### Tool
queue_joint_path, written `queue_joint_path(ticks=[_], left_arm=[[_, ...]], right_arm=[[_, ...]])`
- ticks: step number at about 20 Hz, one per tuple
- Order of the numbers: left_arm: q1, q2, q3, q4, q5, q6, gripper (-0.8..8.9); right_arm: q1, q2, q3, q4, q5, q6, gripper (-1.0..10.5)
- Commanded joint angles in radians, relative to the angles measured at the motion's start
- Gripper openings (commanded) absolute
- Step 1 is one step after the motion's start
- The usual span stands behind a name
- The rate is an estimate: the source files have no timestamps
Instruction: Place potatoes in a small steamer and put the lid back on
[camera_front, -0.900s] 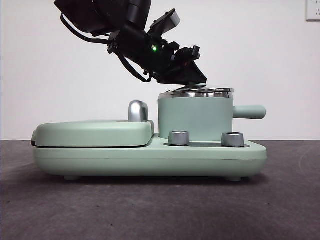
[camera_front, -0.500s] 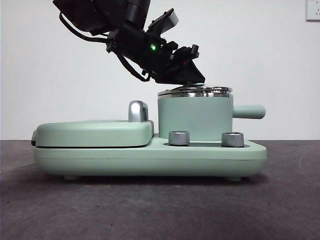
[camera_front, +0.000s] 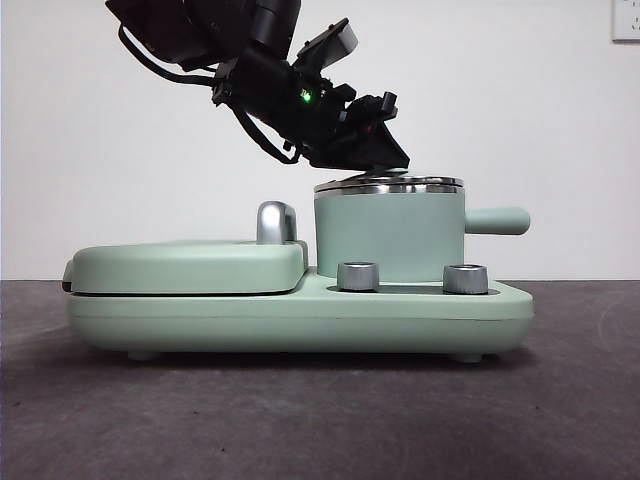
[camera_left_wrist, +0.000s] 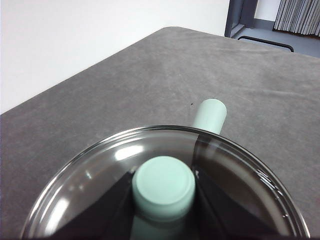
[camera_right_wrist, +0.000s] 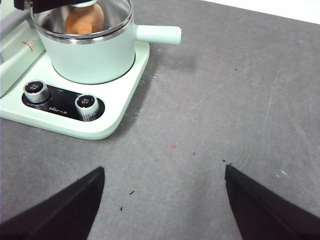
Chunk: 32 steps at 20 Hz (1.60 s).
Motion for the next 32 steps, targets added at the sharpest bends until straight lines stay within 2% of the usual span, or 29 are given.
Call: queue_joint_path(ticks=[1,3,7,10,15,20,24,29,32], left_arm=[[-0.002,0.002,0.023,0.012,-0.01,0.01,2.78],[-0.003,0.002,0.023,0.018,-0.01,0.01,3.49],[-0.005,-0.034,0.023,-0.017,-0.01,-0.033,3.47],[0.011,-0.151,0.023,-0.157,-0.01,-0.036,3.43],[0.132,-0.39,0.016,-0.421,0.05,-0.179,3.42],[0.258,-0.637,-0.021,-0.653,0.051,-0.15,3.42],[0.339,-0.867,-0.187,-0.695,0.05,-0.162,3.41],[0.409,-1.19,-0.518,-0.709,0.042,-0.288,3.42],[0.418,-1.341,-0.638,-0.796,0.017,-0.344,3.42]], right_arm=[[0.005,0.0,0.006,0.008,0.004,0.01,3.7],[0.005,0.0,0.006,0.007,0.003,0.01,3.7],[0.005,0.0,0.006,-0.009,0.003,0.01,3.7],[0.005,0.0,0.006,-0.008,-0.005,0.01,3.7],[0.005,0.001,0.006,-0.004,-0.013,0.009,3.7],[0.005,0.001,0.006,0.003,-0.058,0.01,3.7],[0.005,0.001,0.006,0.005,-0.07,0.01,3.7],[0.005,0.001,0.006,0.013,-0.122,0.01,3.7],[0.005,0.001,0.006,0.016,-0.147,0.01,3.7]])
